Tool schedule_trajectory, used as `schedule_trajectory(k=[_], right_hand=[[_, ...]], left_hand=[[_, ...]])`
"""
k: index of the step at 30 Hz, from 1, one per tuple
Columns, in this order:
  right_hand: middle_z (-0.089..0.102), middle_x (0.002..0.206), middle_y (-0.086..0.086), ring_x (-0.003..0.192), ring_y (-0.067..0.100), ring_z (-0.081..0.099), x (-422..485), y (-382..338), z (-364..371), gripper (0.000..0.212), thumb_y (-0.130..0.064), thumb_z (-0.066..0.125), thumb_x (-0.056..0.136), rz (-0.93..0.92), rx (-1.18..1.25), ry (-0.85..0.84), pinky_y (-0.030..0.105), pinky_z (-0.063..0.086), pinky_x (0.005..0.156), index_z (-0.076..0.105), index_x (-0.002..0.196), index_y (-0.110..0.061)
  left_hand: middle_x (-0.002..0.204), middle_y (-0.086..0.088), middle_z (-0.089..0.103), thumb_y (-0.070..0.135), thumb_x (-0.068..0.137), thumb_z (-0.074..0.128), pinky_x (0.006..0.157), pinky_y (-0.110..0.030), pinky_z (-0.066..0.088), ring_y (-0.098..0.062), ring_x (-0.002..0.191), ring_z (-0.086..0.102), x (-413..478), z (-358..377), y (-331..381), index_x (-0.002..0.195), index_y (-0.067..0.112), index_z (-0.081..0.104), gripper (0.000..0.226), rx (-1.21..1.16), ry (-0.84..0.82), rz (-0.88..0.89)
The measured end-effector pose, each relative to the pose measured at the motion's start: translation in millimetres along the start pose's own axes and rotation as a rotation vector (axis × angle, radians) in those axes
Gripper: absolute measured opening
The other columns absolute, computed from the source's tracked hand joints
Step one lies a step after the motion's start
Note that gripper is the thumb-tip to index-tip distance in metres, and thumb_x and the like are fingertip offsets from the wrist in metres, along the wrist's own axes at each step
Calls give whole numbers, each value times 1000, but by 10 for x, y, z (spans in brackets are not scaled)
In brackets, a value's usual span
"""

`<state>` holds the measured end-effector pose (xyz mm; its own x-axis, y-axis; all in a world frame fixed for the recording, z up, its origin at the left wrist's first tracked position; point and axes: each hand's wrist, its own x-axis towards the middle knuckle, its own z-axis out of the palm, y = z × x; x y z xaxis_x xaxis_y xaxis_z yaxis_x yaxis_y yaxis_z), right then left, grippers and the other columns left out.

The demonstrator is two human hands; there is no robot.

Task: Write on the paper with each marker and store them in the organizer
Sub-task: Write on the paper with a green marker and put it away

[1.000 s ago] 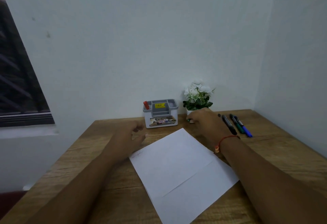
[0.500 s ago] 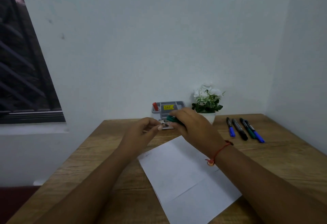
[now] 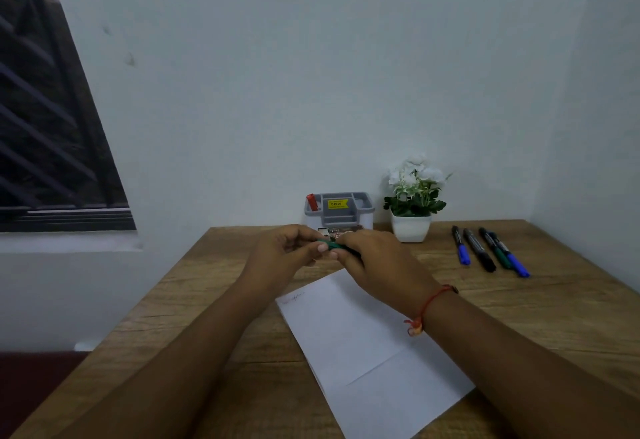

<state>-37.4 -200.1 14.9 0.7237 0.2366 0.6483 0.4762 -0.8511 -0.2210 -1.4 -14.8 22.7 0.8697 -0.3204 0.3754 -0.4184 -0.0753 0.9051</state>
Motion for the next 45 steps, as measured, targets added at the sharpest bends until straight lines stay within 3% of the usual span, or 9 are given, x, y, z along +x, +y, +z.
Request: schedule_trajectory(k=[5,9,13,16,19,26,31,39,45], right_hand=[[68,77,-4,68,9,56,8,-57,40,30,-38,50,102,65,28,-27,32,43,58,70,93,-18],[70,81,-6,72,9,60,1,-73,17,32,-46,46,102,106,-16,-64,34,50,59,72,106,-27],[66,80,-7,72,11,58,1,-128,42,29,-38,46,104,139,45,-122,38,48,63,69,107,-19],[60,72,-3,67,16,56,-47,-116,67,24,-24,42,105,238,91,-176,39,44,63,54,125,-17],[66,75,9,70,24,61,-79,-74,63,27,-16,41,103,285,109,-180,41,48,64,45,130,-17],[70,88,-4,85,11,65,-98,-120,88,24,-11,43,101,305,256,-210,30,54,76,63,106,-23],[71,92,-2,71,2,67,-86,-168,144,26,-11,44,103,502,500,-236,10,46,57,68,110,-21],[74,88,16,70,6,72,-58,-245,87,24,5,47,98,604,825,-175,21,60,65,65,105,-9],[70,79,4,70,13,71,-41,-282,179,12,-13,51,104,664,931,-107,27,58,65,60,98,-17]], left_hand=[[83,-9,75,4,85,68,77,-26,58,-11,78,71,-3,-9,8,95,0,71,10,-93,-22,-32],[89,-13,74,6,85,69,74,-22,58,-11,78,70,8,-64,9,96,1,71,13,-49,-12,-23],[94,-13,74,6,85,70,74,-22,58,-15,82,70,37,-144,-34,98,3,71,14,-34,-26,-71],[96,-16,72,12,84,73,81,-28,59,-22,88,70,91,-307,-117,100,4,69,18,35,69,-111],[94,-6,72,21,81,77,86,-32,56,-20,92,68,135,-444,-275,96,15,70,17,252,105,-171],[86,8,64,17,78,79,64,-15,43,-4,81,58,119,-451,-416,93,18,67,19,579,42,-220],[90,7,65,23,76,81,69,-19,47,-7,84,58,158,-456,-456,92,19,69,20,667,-20,-206],[91,9,65,35,81,76,67,-22,44,-6,86,58,153,-450,-338,90,26,68,14,620,29,-167],[96,1,72,21,77,81,80,-21,54,-6,86,64,88,-464,-102,95,21,74,20,478,-384,-224]])
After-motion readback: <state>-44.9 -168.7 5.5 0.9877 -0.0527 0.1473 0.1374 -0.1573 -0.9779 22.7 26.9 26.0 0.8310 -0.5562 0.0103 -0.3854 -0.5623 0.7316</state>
